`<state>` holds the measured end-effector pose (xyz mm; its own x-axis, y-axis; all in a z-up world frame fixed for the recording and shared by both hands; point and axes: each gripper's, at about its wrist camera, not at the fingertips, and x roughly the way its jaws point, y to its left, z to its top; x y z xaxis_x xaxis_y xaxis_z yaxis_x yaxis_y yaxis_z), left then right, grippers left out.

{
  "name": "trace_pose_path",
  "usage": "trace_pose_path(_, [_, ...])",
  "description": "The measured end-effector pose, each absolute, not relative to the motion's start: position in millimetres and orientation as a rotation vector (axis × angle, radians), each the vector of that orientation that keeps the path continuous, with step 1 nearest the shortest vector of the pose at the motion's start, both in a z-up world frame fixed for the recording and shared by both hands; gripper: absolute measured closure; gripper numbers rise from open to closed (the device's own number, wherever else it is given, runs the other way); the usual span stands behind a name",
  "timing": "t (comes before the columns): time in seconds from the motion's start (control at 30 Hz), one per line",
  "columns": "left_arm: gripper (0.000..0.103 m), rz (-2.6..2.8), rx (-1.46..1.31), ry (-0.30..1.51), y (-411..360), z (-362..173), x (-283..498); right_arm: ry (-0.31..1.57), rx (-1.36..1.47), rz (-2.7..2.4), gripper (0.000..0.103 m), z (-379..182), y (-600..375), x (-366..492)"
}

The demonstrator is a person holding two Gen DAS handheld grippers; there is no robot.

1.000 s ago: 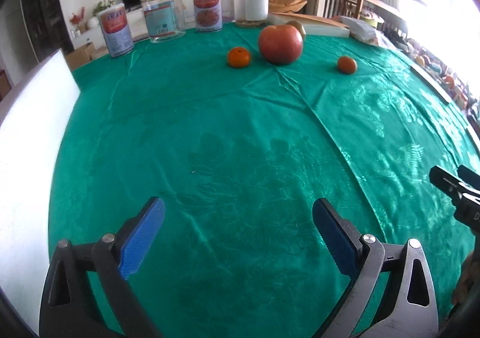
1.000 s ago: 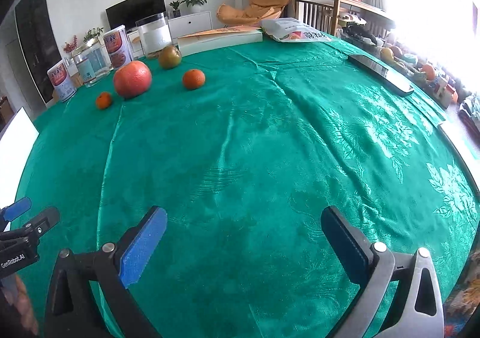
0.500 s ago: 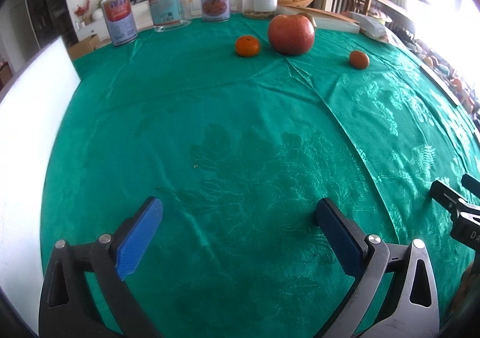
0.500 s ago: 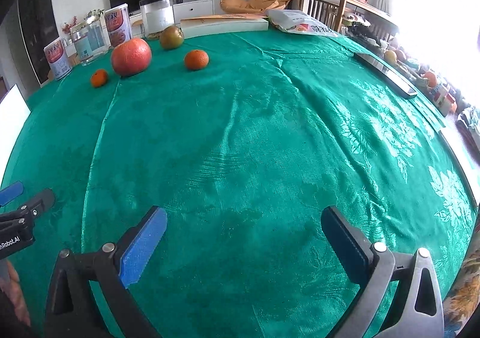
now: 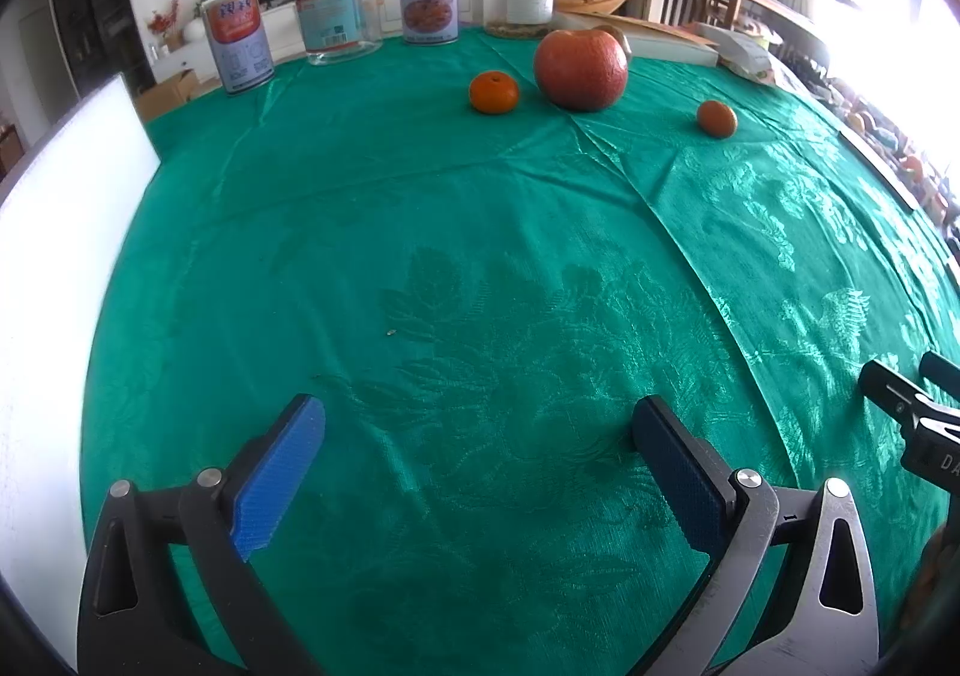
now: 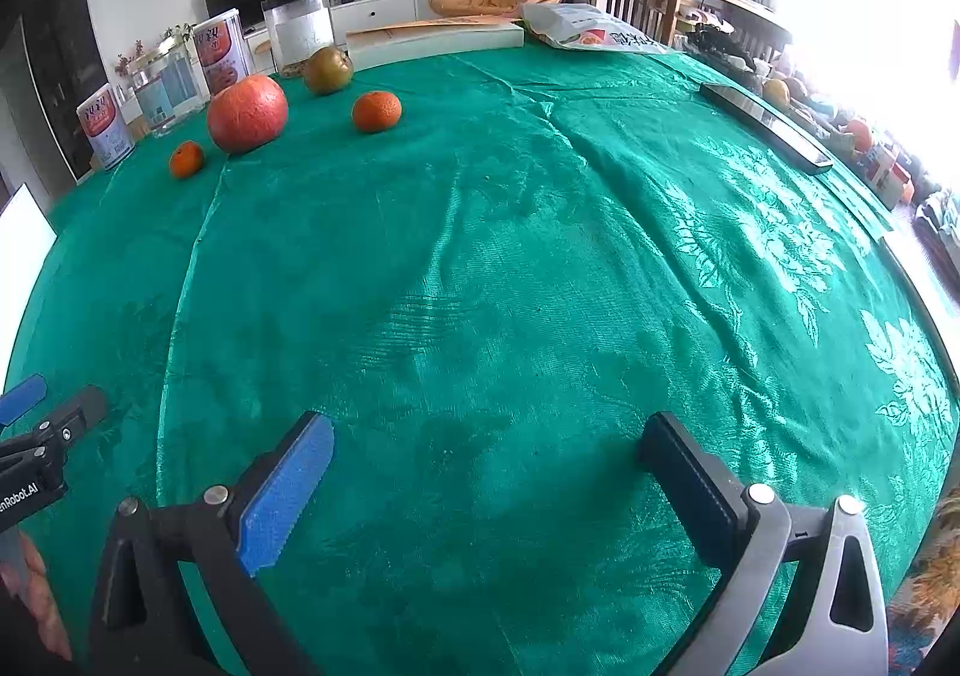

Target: Organize fruits

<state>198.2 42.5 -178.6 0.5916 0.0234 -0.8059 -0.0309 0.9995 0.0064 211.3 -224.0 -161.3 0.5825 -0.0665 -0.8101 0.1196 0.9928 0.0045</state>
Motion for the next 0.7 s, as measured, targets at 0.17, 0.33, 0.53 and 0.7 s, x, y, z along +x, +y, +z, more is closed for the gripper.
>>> trace_pose_path(0.17, [0.000,0.032,-0.009,0.937,42.9,-178.8,198.3,0.943,0.061,-0.109,0.000,-161.2,-223.9,211.3])
trace_pose_path(0.33, [0.000,0.052,-0.007,0.939,41.4,-178.2,196.2,0.943,0.061,-0.109,0.000,-161.1,-224.1,211.3])
trace_pose_path(0.53, [0.000,0.088,-0.036,0.935,40.4,-179.0,196.1,0.943,0.061,-0.108,0.000,-160.8,-224.3,211.5])
trace_pose_path(0.7, [0.000,0.084,-0.049,0.935,42.7,-179.9,196.9,0.943,0.061,-0.109,0.000,-160.9,-224.3,211.8])
